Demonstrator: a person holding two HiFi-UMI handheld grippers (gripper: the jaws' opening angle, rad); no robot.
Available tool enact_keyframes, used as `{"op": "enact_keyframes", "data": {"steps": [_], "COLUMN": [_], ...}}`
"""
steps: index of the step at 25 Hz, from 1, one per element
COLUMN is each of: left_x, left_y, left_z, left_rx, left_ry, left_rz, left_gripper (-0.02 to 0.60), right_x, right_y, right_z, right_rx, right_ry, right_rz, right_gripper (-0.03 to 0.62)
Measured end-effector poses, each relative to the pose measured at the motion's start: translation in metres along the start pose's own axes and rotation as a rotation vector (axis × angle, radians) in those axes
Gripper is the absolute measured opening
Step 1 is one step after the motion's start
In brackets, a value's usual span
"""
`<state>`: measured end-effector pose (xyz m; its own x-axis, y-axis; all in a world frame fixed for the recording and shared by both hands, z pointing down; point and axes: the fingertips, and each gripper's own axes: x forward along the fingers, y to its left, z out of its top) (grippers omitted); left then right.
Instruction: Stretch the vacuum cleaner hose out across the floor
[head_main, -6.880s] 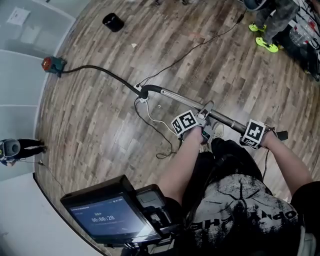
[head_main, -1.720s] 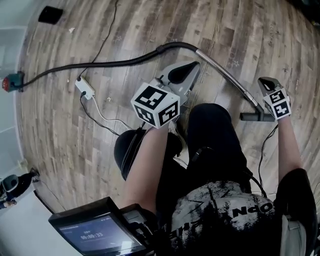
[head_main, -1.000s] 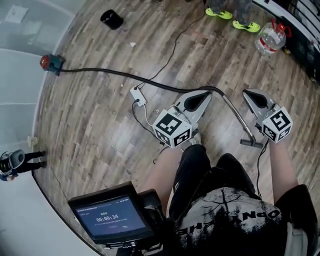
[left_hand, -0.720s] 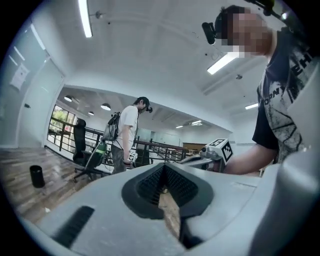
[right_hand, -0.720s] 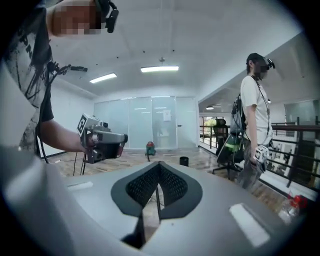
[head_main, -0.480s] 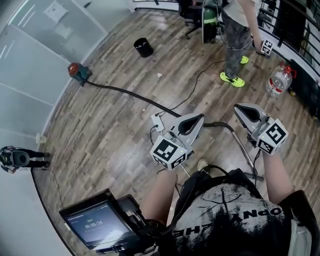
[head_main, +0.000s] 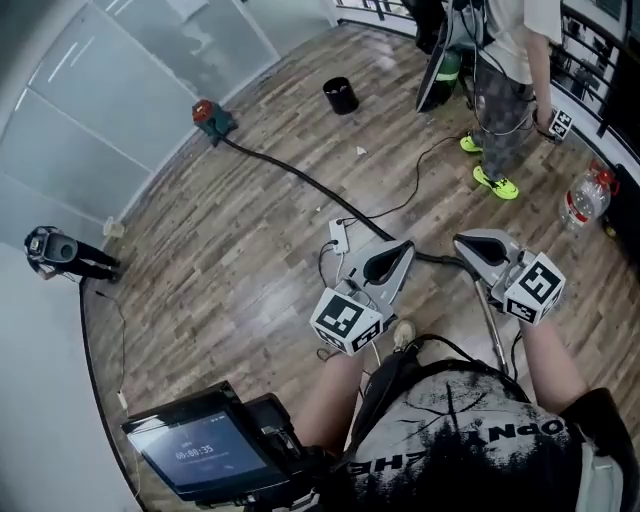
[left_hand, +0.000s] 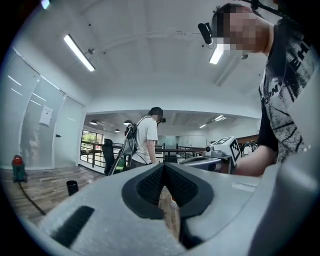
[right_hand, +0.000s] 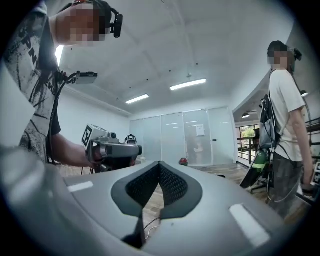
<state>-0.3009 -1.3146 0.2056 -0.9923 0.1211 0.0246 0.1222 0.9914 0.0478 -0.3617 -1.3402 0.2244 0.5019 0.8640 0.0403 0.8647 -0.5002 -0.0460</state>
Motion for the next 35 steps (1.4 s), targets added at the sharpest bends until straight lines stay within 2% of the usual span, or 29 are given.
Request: {"op": "enact_keyframes", "data": {"steps": [6, 9, 13, 19, 29, 35], "left_x": [-0.014, -0.009, 0.002, 0.018, 0.026, 0.022], "left_y": [-0.043, -0.055, -0.064, -0.076, -0.085, -0.084], "left_z": [-0.016, -0.016, -0.013, -0.019, -0.030, -0.031], "left_rx": [-0.036, -0.041, -0.040, 0.033, 0.020, 0.046], "left_ry": [0.023, 0.029, 0.024, 0.073, 0.082, 0.112], "left_rz": [0.085, 0.104, 0.100, 0.086, 0.075, 0.080], "left_gripper": [0.000, 0.000, 0.000, 0.000, 0.000, 0.000], "right_x": [-0.027, -0.038, -0.049, -0.060, -0.064, -0.057], "right_y": [0.030, 0.036, 0.034, 0.030, 0.034, 0.033], "right_z": [-0.013, -0.012, -0.007, -0.016, -0.027, -0.025], "right_rx": [-0.018, -0.054, -0.088, -0.125, -0.142, -0.129], "right_ry": [0.028, 0.051, 0.067, 0.103, 0.149, 0.147], "right_rz": [0.058, 0.069, 0.052, 0.023, -0.005, -0.002], "right_gripper": [0.006, 0.006, 0.006, 0.006, 0.005, 0.006]}}
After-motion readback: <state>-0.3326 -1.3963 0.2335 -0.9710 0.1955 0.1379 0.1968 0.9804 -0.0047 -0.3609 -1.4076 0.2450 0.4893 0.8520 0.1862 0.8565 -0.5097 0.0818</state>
